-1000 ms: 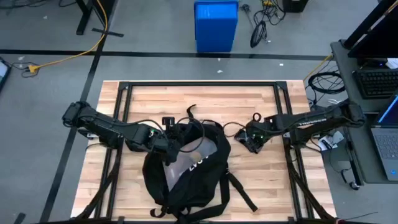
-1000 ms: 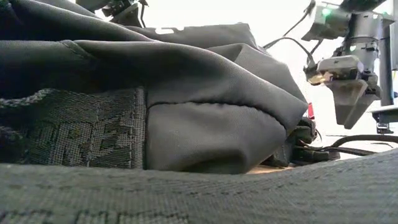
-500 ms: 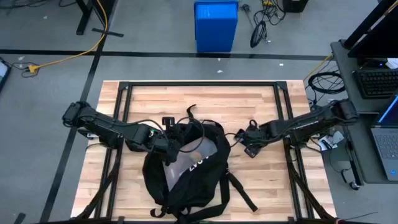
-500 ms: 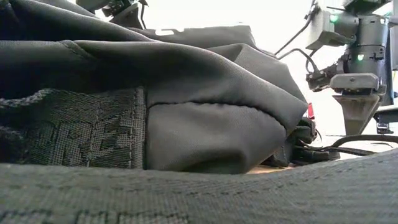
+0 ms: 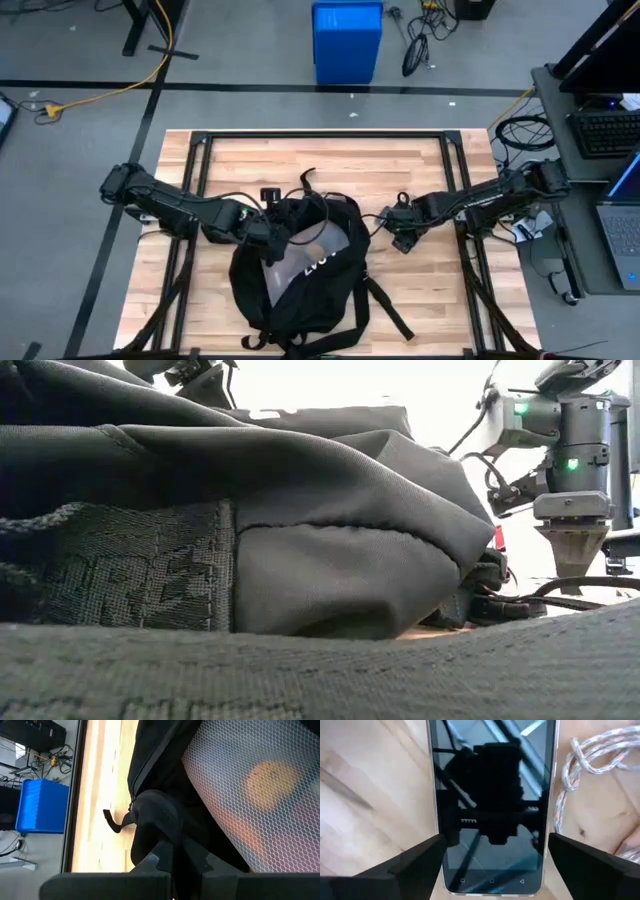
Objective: Unpack backpack
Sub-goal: Put the charger cable into the black backpack
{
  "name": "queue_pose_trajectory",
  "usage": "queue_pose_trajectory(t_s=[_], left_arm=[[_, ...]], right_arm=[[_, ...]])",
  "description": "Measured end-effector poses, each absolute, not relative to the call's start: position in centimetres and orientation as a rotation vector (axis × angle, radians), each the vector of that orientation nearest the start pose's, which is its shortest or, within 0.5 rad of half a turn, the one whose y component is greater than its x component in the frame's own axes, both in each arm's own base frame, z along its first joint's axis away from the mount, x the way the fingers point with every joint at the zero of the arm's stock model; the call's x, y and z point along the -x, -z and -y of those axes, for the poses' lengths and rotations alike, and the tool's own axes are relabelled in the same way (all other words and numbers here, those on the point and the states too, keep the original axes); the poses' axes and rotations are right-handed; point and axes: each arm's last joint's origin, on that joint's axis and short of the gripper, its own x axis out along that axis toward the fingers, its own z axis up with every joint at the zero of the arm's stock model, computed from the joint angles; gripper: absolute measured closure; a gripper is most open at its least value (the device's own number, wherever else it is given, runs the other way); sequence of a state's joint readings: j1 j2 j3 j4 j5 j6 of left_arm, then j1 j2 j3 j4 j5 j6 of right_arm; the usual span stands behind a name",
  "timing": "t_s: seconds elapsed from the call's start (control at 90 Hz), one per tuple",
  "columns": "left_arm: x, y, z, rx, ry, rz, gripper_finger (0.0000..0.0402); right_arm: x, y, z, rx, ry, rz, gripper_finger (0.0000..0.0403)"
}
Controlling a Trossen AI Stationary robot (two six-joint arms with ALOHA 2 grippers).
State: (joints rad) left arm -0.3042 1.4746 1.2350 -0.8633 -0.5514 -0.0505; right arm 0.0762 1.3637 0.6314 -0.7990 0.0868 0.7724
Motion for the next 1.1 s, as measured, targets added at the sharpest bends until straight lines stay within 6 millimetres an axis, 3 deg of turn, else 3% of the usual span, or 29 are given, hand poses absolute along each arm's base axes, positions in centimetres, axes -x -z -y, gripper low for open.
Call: queue_pose_trajectory(t_s=[0.367,0.833,1.1], left_arm=[[-28.0,-28.4,7.2,-0.413,-0.246,-0.997,0.0402],[-28.0,-28.4,7.2,-0.414,-0.245,-0.997,0.0402],[-28.0,-28.4,7.2,-0.408,-0.237,-0.999,0.0402]], right_arm=[[-21.3,-17.1,-1.3,-0.43,0.575,-1.339,0.0061],[-22.8,-14.7,-0.1,-0.386,0.565,-1.481,0.0057],[-24.6,-17.1,0.0,-0.36,0.528,-1.445,0.0056]])
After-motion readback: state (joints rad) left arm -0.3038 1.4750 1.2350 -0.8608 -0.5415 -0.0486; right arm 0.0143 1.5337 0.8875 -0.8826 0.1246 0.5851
